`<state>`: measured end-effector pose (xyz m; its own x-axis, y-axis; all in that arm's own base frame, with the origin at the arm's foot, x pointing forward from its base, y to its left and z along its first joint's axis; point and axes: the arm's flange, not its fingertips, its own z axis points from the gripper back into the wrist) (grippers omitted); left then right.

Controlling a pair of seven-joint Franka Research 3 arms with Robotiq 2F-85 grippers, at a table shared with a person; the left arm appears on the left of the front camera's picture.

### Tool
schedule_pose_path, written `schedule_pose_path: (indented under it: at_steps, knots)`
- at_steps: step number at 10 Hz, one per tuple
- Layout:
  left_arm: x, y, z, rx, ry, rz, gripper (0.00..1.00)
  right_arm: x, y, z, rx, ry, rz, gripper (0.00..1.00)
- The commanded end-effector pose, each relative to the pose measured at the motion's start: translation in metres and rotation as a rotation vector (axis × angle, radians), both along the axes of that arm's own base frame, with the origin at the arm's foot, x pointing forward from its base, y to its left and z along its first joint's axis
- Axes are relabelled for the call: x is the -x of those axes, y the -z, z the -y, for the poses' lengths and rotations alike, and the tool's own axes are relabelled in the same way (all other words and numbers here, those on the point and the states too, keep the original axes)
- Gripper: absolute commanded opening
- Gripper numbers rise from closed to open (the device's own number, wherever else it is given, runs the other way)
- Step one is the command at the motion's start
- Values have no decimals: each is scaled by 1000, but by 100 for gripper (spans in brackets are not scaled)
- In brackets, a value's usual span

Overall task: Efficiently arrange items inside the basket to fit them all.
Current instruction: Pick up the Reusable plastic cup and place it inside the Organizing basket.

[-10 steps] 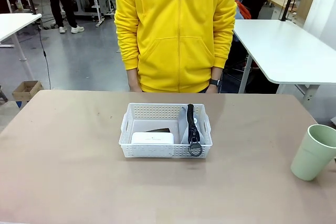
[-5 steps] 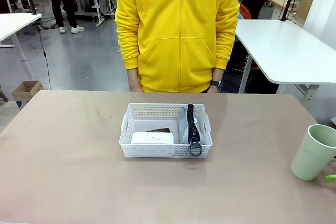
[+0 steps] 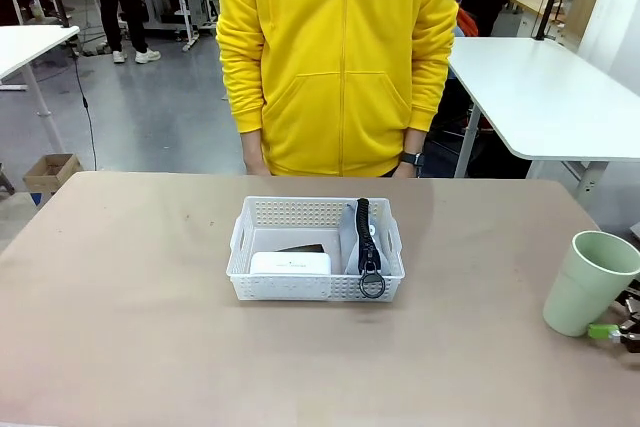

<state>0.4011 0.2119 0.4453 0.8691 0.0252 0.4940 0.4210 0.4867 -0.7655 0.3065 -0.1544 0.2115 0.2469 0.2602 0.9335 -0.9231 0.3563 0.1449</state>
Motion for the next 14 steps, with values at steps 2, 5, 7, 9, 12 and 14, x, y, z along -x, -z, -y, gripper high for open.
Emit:
schedule_pose_path:
  at_steps: [2,5,7,9,12,14]
  knots:
    - [3,-2,0,-4,8,-4,100,60,-6,-66,-65,-6,41,100]
    - [3,-2,0,-4,8,-4,100,63,-16,-78,-152,26,52,100]
    - [3,-2,0,-4,8,-4,100,61,-24,-85,-231,138,51,100]
    - [3,-2,0,-4,8,-4,100,62,-32,-86,-257,151,65,100]
    - [3,-2,0,-4,8,-4,100,65,-44,-88,-276,137,68,100]
    - [3,-2,0,-4,8,-4,100,64,-44,-88,-280,137,64,67]
